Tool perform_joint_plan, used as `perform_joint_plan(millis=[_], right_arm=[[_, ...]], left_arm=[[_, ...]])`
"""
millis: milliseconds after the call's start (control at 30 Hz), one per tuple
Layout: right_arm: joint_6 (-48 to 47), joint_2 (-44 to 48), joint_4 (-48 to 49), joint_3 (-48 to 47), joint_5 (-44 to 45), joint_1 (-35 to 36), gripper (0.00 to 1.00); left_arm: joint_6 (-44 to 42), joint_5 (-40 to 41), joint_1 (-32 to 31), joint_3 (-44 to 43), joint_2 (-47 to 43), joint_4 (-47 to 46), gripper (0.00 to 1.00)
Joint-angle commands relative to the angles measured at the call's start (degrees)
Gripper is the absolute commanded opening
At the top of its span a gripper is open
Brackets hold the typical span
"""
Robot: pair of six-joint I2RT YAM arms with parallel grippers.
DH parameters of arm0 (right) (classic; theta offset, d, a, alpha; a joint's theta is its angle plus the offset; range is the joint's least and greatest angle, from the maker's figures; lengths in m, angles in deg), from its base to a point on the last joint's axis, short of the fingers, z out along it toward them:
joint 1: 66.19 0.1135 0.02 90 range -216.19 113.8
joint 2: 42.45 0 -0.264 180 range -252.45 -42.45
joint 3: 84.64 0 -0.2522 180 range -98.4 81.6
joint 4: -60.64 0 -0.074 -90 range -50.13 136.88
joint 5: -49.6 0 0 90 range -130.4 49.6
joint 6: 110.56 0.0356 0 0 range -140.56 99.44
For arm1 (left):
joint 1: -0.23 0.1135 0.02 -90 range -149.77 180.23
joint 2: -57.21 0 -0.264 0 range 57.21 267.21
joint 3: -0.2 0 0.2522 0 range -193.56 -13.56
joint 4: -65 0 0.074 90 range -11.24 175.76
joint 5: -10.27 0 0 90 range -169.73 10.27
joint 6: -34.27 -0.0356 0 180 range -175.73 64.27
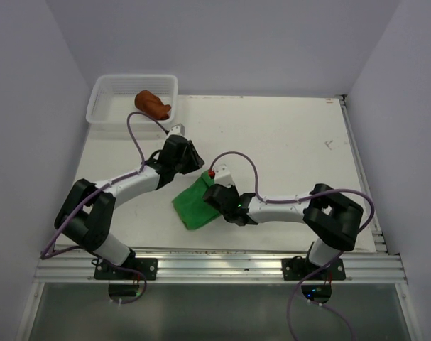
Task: Roll the towels
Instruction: Roll the towel
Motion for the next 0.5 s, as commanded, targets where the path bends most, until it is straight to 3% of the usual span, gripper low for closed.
perform_joint_plan(millis=[0,467], right_arm=[[-1.1,-2.7,-7.9,-2.6,8.9,1.6,0.00],[-6.3,-13.3,-13.3,-10.2,25.3,10.5,0.00]], left_arm=[[0.1,-1.9,0.4,-1.6,-2.4,0.0,0.40],[1.2,-13.9,4.3,-1.7,-3.2,-2.6,0.43]])
